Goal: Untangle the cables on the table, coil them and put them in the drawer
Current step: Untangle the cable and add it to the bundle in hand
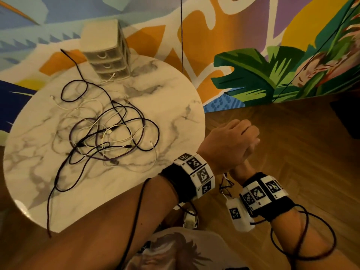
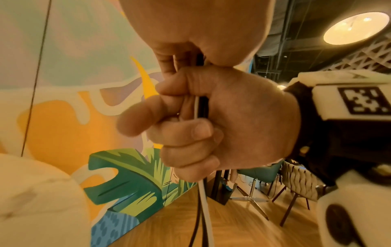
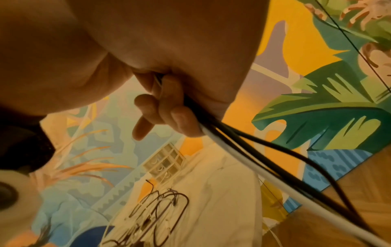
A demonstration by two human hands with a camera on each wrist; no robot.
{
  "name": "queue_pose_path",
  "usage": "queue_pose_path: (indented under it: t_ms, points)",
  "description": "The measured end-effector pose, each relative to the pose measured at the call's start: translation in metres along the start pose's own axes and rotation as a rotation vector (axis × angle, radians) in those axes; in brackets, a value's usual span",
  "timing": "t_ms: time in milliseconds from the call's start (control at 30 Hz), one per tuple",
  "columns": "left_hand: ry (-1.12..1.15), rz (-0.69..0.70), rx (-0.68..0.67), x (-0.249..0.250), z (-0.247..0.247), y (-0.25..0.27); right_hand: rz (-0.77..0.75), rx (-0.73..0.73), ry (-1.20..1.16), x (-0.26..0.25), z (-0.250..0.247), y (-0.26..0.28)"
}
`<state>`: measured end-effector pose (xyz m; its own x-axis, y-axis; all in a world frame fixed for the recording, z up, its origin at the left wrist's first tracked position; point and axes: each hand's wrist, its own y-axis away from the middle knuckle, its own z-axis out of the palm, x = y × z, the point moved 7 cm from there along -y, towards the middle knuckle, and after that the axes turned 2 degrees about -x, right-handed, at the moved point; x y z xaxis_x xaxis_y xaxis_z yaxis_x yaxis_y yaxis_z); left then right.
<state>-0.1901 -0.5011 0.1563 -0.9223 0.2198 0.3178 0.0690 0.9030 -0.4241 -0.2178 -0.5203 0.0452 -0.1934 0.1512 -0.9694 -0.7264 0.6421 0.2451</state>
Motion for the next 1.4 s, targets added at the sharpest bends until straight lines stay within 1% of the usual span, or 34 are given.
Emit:
queue_pose_path:
  t_ms: [33,67,100,167,233,267,300,333,367,400,433,533,600,667,700,767,833,867,933,1000,1067,1100,1167,1200,1233,1267,1300,1367,1400]
  points:
    - [0.04,-0.018,-0.035,-0.003,0.0,0.003,0.012,0.034,0.096,0.001,-0.002,0.0]
    - [0.088,-0.048,-0.077,-0.009,-0.002,0.008,0.061,0.039,0.183,-0.001,-0.002,0.0]
    - [0.138,-0.097,-0.118,-0.017,-0.004,0.014,0.079,0.034,0.21,-0.004,-0.002,0.001]
    - [0.203,-0.278,-0.139,-0.045,-0.007,0.035,0.079,-0.024,0.148,-0.013,0.009,0.0]
    - [0.153,-0.537,-0.173,-0.09,-0.005,0.072,0.127,-0.072,0.11,-0.011,0.022,-0.004]
    - [0.071,-0.657,-0.265,-0.116,0.001,0.097,0.147,-0.095,0.12,-0.005,0.025,-0.006]
    - [-0.031,-0.743,-0.416,-0.139,0.009,0.123,0.162,-0.122,0.147,-0.002,0.029,-0.007]
    - [-0.127,-0.795,-0.588,-0.156,0.017,0.152,0.185,-0.148,0.174,0.003,0.032,-0.006]
    - [-0.208,-0.821,-0.739,-0.17,0.025,0.179,0.206,-0.169,0.187,0.008,0.035,-0.007]
    - [-0.259,-0.835,-0.84,-0.179,0.028,0.201,0.226,-0.189,0.197,0.012,0.039,-0.008]
    - [-0.29,-0.837,-0.897,-0.183,0.031,0.218,0.246,-0.203,0.2,0.015,0.044,-0.007]
    - [-0.342,-0.757,-0.953,-0.178,0.04,0.243,0.284,-0.209,0.158,0.016,0.054,-0.007]
    - [-0.297,-0.699,-0.981,-0.167,0.045,0.248,0.28,-0.215,0.146,0.016,0.062,-0.007]
    - [-0.219,-0.688,-0.947,-0.154,0.041,0.244,0.28,-0.216,0.173,0.022,0.071,-0.007]
    - [-0.197,-0.679,-0.886,-0.148,0.037,0.236,0.293,-0.204,0.19,0.027,0.074,-0.007]
    - [-0.149,-0.628,-0.687,-0.136,0.022,0.216,0.321,-0.17,0.221,0.038,0.082,-0.007]
    - [-0.095,-0.533,-0.495,-0.122,0.007,0.198,0.333,-0.153,0.188,0.041,0.093,-0.007]
    - [-0.067,-0.474,-0.449,-0.114,0.002,0.191,0.336,-0.161,0.14,0.038,0.1,-0.006]
    - [-0.044,-0.369,-0.405,-0.104,-0.006,0.185,0.307,-0.176,0.032,0.028,0.115,-0.006]
    - [-0.047,-0.32,-0.38,-0.102,-0.011,0.186,0.264,-0.156,0.016,0.019,0.123,-0.008]
    - [-0.042,-0.369,-0.361,-0.107,-0.019,0.19,0.216,-0.15,0.05,0.016,0.128,-0.01]
    - [-0.002,-0.454,-0.317,-0.114,-0.026,0.193,0.187,-0.163,0.073,0.016,0.13,-0.011]
    - [0.147,-0.717,-0.139,-0.138,-0.045,0.198,0.148,-0.215,0.114,0.016,0.136,-0.01]
    - [0.247,-0.839,-0.07,-0.15,-0.052,0.199,0.143,-0.252,0.136,0.015,0.14,-0.009]
    - [0.366,-0.924,-0.035,-0.16,-0.054,0.197,0.146,-0.283,0.162,0.016,0.144,-0.007]
    - [0.478,-0.965,-0.043,-0.166,-0.052,0.193,0.147,-0.306,0.187,0.017,0.149,-0.006]
    - [0.561,-0.964,-0.065,-0.166,-0.05,0.188,0.149,-0.322,0.2,0.015,0.154,-0.004]
    - [0.643,-0.906,-0.111,-0.157,-0.048,0.178,0.157,-0.333,0.179,0.013,0.159,-0.003]
    - [0.646,-0.856,-0.123,-0.151,-0.05,0.174,0.157,-0.328,0.162,0.011,0.161,-0.003]
